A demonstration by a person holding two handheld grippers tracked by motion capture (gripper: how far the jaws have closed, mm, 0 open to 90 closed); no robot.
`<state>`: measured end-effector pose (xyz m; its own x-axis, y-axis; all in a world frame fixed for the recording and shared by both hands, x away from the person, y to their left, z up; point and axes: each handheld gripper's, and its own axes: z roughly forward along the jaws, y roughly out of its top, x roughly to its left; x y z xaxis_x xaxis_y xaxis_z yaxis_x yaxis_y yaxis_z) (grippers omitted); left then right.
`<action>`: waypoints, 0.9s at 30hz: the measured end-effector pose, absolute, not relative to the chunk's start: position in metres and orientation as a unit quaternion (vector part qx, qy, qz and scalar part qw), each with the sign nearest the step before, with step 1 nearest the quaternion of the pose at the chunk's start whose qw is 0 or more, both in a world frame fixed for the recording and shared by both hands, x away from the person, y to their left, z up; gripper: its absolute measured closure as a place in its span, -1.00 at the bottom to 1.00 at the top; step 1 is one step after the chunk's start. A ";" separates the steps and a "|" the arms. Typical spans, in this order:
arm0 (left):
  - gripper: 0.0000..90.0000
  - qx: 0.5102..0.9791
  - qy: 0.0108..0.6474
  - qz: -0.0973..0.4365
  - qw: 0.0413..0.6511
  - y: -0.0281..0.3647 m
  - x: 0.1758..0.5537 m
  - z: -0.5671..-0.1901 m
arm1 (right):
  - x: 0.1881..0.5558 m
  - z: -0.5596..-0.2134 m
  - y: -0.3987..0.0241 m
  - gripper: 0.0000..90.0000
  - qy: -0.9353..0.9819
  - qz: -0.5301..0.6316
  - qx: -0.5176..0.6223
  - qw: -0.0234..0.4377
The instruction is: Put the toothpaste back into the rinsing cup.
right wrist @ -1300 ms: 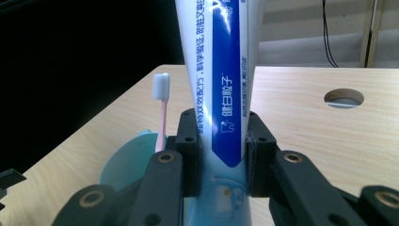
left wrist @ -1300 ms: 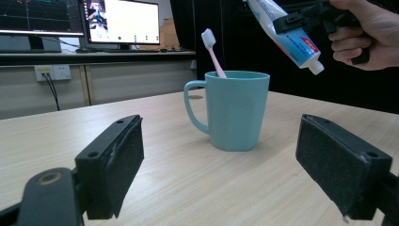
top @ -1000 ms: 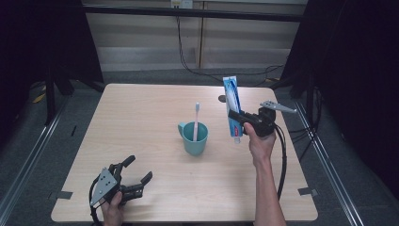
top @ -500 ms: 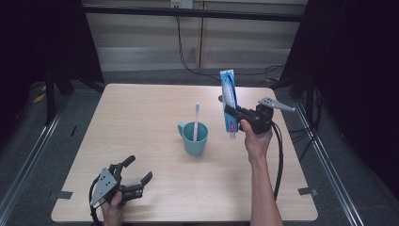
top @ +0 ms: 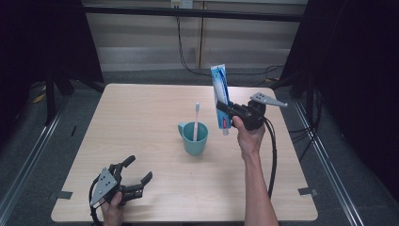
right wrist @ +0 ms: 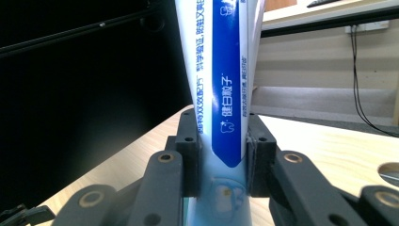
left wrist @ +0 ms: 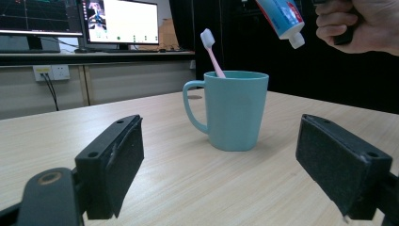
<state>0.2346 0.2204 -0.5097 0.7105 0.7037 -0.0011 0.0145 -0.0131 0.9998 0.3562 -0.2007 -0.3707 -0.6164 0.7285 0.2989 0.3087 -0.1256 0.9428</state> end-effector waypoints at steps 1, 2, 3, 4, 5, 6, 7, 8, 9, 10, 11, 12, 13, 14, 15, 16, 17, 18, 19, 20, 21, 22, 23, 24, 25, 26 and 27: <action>-0.65 0.660 0.272 0.266 0.648 0.220 0.235 -0.510 | 0.357 -0.370 -0.199 0.60 0.640 0.632 0.403 0.167; -0.65 0.660 0.272 0.266 0.648 0.220 0.235 -0.510 | 0.357 -0.369 -0.197 0.60 0.641 0.632 0.401 0.167; -0.65 0.660 0.272 0.265 0.648 0.220 0.235 -0.510 | 0.358 -0.369 -0.195 0.60 0.643 0.633 0.398 0.168; -0.65 0.660 0.271 0.265 0.648 0.220 0.235 -0.510 | 0.359 -0.368 -0.192 0.60 0.644 0.634 0.394 0.167; -0.65 0.660 0.271 0.265 0.648 0.220 0.235 -0.510 | 0.359 -0.368 -0.190 0.60 0.644 0.635 0.394 0.167; -0.65 0.661 0.271 0.265 0.648 0.220 0.235 -0.510 | 0.360 -0.367 -0.188 0.60 0.645 0.636 0.390 0.166; -0.65 0.661 0.271 0.265 0.648 0.220 0.235 -0.510 | 0.360 -0.367 -0.188 0.60 0.645 0.636 0.390 0.166; -0.65 0.661 0.271 0.265 0.648 0.220 0.235 -0.510 | 0.361 -0.367 -0.184 0.60 0.644 0.639 0.387 0.164; -0.65 0.661 0.271 0.265 0.648 0.220 0.235 -0.510 | 0.361 -0.366 -0.183 0.60 0.644 0.640 0.386 0.163; -0.65 0.661 0.271 0.265 0.648 0.220 0.235 -0.510 | 0.362 -0.366 -0.180 0.60 0.645 0.641 0.383 0.161; -0.65 0.661 0.271 0.265 0.648 0.220 0.235 -0.510 | 0.363 -0.366 -0.178 0.60 0.647 0.641 0.381 0.160; -0.65 0.661 0.271 0.265 0.648 0.220 0.235 -0.510 | 0.364 -0.366 -0.176 0.60 0.647 0.642 0.379 0.159; -0.65 0.661 0.271 0.265 0.648 0.220 0.235 -0.510 | 0.365 -0.366 -0.174 0.60 0.648 0.642 0.378 0.158; -0.65 0.661 0.271 0.265 0.648 0.220 0.235 -0.510 | 0.366 -0.366 -0.172 0.60 0.649 0.643 0.375 0.157; -0.65 0.661 0.271 0.264 0.648 0.220 0.235 -0.510 | 0.366 -0.366 -0.171 0.60 0.649 0.644 0.374 0.155; -0.65 0.661 0.270 0.264 0.648 0.220 0.235 -0.510 | 0.367 -0.367 -0.169 0.60 0.649 0.645 0.373 0.152; -0.65 0.661 0.270 0.264 0.648 0.220 0.235 -0.510 | 0.368 -0.367 -0.168 0.60 0.649 0.646 0.372 0.151; -0.65 0.661 0.270 0.264 0.648 0.221 0.235 -0.510 | 0.369 -0.368 -0.166 0.60 0.650 0.646 0.370 0.149; -0.65 0.661 0.270 0.264 0.648 0.221 0.235 -0.510 | 0.369 -0.368 -0.165 0.60 0.651 0.646 0.370 0.148; -0.65 0.661 0.270 0.264 0.649 0.220 0.235 -0.510 | 0.370 -0.368 -0.164 0.60 0.653 0.645 0.369 0.147; -0.65 0.661 0.270 0.264 0.648 0.221 0.235 -0.510 | 0.371 -0.369 -0.163 0.60 0.653 0.645 0.369 0.146; -0.65 0.661 0.270 0.264 0.649 0.221 0.235 -0.510 | 0.372 -0.370 -0.162 0.60 0.653 0.645 0.370 0.143; -0.65 0.661 0.270 0.264 0.648 0.221 0.235 -0.510 | 0.372 -0.371 -0.161 0.60 0.653 0.645 0.371 0.142; -0.65 0.661 0.270 0.264 0.648 0.221 0.235 -0.510 | 0.374 -0.372 -0.159 0.60 0.654 0.644 0.371 0.141; -0.65 0.661 0.270 0.264 0.648 0.221 0.235 -0.510 | 0.375 -0.373 -0.158 0.60 0.656 0.642 0.371 0.139; -0.65 0.661 0.270 0.264 0.649 0.221 0.235 -0.510 | 0.375 -0.374 -0.157 0.60 0.659 0.640 0.370 0.138; -0.65 0.661 0.270 0.264 0.648 0.221 0.235 -0.510 | 0.376 -0.375 -0.156 0.60 0.659 0.640 0.371 0.136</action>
<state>0.2346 0.2206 -0.5097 0.7153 0.6988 -0.0010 0.0147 -0.0136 0.9998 0.3758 -0.1565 -0.3747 -0.6881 0.6630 0.2948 0.3148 -0.0932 0.9446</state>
